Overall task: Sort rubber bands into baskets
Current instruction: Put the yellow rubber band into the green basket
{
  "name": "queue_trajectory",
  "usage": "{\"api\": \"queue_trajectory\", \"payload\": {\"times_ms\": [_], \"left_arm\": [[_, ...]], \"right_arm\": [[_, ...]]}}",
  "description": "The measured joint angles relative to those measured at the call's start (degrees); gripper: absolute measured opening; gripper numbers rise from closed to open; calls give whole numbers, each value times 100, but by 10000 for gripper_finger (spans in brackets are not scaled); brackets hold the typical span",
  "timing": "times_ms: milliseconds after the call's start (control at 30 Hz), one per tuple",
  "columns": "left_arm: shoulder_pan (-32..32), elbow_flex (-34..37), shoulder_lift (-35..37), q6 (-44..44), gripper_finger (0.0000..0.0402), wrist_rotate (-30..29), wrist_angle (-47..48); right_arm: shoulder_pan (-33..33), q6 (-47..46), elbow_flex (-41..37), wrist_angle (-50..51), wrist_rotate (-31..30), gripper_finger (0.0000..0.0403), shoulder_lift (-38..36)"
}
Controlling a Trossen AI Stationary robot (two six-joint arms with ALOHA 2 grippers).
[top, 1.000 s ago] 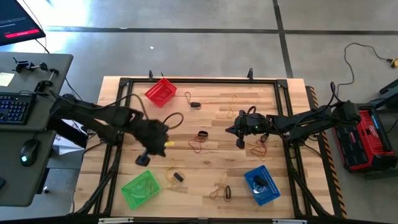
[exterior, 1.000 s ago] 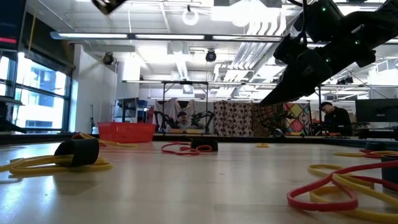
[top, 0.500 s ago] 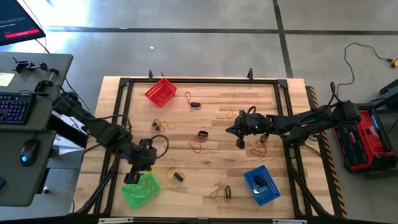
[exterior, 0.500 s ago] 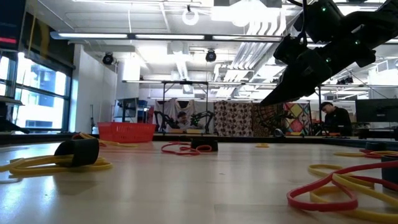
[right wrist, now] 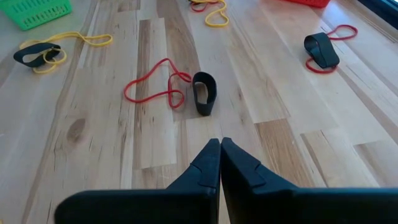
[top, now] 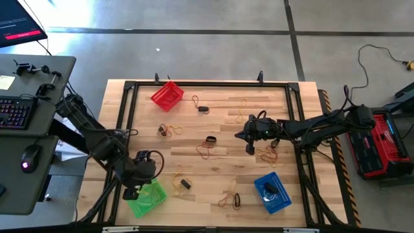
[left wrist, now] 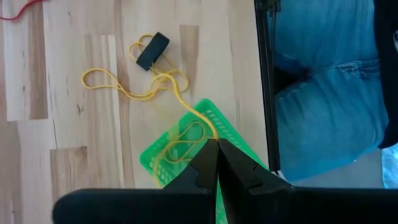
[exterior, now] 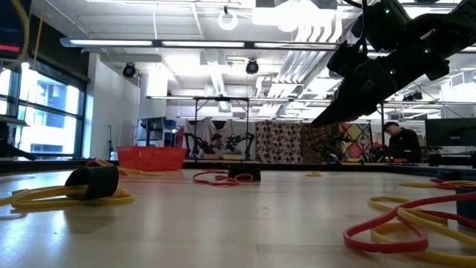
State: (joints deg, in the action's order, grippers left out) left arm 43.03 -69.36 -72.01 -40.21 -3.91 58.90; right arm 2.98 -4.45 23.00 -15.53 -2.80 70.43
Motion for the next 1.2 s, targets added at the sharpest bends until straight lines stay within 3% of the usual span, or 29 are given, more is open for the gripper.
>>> {"api": "queue_trajectory", "payload": {"times_ms": [500, 933, 1200], "left_arm": [[45, -4, -4, -172, 0, -160, -141], [556, -4, -41, -755, 0, -223, -136], [708, 802, -46, -1251, 0, -268, -711]], "right_arm": [[0, 0, 0, 0, 1, 0, 0], [-1, 0, 0, 0, 1, 0, 0], [-1, 0, 0, 0, 1, 0, 0]]}}
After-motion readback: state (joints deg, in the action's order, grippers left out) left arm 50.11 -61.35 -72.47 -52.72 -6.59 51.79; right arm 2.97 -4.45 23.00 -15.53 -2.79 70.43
